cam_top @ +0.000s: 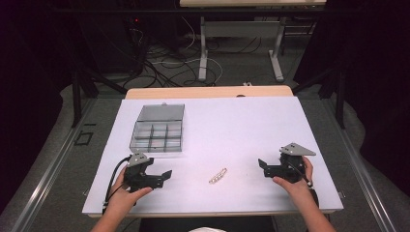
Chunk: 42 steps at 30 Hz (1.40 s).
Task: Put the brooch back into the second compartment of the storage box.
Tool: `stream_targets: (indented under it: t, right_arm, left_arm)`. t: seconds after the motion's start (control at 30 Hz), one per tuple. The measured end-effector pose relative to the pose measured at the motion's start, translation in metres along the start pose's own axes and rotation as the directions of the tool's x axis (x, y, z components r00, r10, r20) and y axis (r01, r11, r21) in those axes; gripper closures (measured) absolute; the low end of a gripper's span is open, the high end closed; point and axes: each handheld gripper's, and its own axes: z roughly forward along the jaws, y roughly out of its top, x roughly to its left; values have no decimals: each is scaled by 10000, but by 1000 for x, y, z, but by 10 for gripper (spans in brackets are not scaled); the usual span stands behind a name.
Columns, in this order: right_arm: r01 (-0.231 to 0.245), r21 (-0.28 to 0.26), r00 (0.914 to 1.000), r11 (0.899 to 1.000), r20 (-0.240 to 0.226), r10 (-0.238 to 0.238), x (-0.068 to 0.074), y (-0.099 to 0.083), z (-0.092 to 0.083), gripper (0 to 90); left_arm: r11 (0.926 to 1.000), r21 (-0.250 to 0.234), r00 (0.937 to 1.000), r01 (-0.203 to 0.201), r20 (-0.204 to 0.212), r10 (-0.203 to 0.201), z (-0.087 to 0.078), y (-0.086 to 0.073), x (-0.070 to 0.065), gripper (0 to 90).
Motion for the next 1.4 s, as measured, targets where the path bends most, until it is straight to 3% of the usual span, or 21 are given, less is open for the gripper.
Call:
stream_targets:
  t: [0.17,0.47,0.77,1.2,1.4]
  right_arm:
    - [5,51,10000,10000,18,-5,0,0,0,10]
    - [-37,38,10000,10000,-11,37,0,-1,-1,17]
    - [-8,29,10000,10000,3,8,-1,-1,-1,21]
    - [-9,86,10000,10000,-2,9,-1,-1,0,27]
    - [-9,92,10000,10000,-16,9,-1,-1,0,28]
  left_arm:
    - [9997,130,9998,-209,8,209,4,6,-4,154]
    - [9990,408,9997,-178,179,170,13,19,-10,164]
    - [9990,368,9995,-237,230,228,21,31,-18,171]
    - [9943,665,9961,-836,351,814,30,50,-31,207]
    - [9926,706,9935,-988,640,943,35,58,-38,211]
